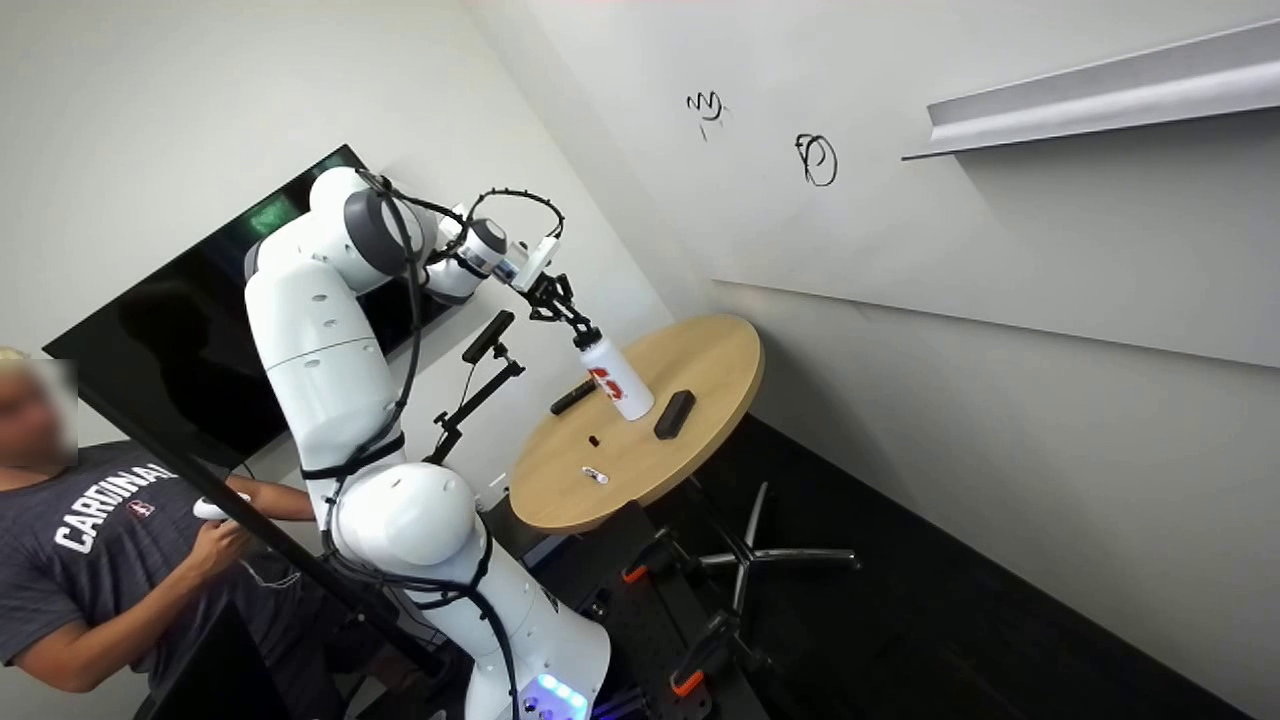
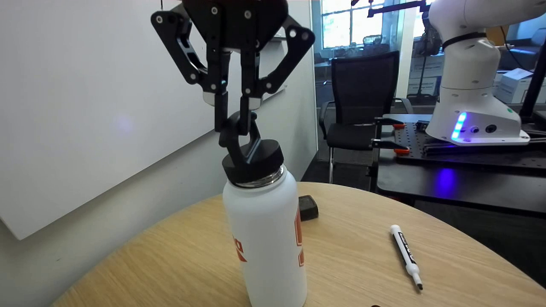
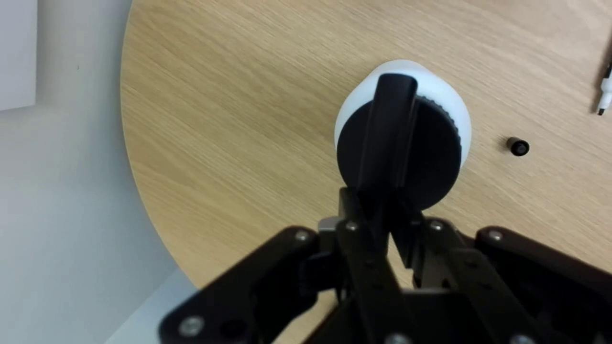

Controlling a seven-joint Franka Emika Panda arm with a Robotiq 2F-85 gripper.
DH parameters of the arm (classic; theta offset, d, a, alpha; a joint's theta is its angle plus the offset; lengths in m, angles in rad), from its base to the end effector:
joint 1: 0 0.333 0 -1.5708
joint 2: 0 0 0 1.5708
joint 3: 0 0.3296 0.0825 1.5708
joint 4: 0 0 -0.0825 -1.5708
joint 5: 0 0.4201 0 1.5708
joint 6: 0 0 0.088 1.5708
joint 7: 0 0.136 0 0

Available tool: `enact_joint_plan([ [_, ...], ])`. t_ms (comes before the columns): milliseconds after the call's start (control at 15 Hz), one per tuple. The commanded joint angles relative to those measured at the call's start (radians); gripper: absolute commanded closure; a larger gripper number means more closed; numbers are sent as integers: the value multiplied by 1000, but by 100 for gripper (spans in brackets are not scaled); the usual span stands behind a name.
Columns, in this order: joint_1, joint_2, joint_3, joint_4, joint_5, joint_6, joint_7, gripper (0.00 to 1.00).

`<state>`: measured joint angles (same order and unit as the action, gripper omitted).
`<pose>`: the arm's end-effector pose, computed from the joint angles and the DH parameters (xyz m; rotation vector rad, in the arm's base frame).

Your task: Take the lid off of the bottle and put it on the table

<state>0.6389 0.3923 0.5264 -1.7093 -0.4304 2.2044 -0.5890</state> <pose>0.3305 0.6282 0.3719 1.7063 2.4722 0.3164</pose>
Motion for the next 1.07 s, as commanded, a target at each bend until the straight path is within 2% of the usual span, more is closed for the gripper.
enact_joint_plan([
  [0, 21, -5, -20, 25, 14, -63, -43, 95],
  [467, 30, -37, -14, 19, 24, -129, -101, 95],
  [1000, 36, -78, -12, 11, 24, -119, -126, 95],
])
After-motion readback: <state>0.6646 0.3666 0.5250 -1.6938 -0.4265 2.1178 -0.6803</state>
